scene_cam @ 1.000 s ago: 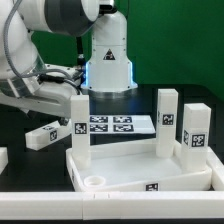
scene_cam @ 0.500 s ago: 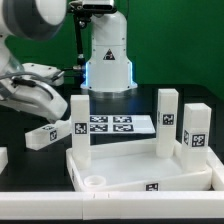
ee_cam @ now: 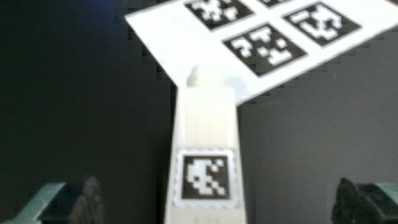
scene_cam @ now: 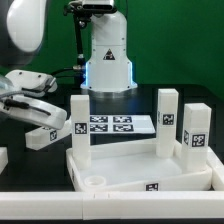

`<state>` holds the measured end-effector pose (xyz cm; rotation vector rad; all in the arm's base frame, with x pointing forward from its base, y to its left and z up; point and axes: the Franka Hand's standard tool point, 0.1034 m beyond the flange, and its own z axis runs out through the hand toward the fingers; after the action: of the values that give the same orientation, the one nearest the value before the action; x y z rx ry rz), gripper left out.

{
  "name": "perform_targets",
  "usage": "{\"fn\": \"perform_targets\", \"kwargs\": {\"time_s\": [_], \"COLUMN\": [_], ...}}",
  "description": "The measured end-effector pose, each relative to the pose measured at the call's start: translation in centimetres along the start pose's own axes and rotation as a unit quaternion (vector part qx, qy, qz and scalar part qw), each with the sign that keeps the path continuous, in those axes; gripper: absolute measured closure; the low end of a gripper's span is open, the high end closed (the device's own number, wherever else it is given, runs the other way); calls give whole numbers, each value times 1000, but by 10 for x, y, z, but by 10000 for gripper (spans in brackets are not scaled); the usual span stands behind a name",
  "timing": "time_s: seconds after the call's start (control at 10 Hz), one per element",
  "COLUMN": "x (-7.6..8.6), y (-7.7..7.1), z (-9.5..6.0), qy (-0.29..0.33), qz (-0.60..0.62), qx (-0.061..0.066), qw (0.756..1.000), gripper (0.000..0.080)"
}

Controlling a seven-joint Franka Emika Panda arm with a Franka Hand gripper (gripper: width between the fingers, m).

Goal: Assemble desk

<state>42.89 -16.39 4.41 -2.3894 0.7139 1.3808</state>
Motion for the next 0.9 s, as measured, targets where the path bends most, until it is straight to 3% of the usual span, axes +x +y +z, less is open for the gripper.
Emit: {"fn": "perform_targets", "kwargs": {"time_s": [0.7,0.9], "x": [22,22], "y": [8,8], "z": [22,22], "qy": [-6,-6], "qz": [12,12], "qx": [-5,-5], "qw": [1000,1000], "gripper": [150,419]}}
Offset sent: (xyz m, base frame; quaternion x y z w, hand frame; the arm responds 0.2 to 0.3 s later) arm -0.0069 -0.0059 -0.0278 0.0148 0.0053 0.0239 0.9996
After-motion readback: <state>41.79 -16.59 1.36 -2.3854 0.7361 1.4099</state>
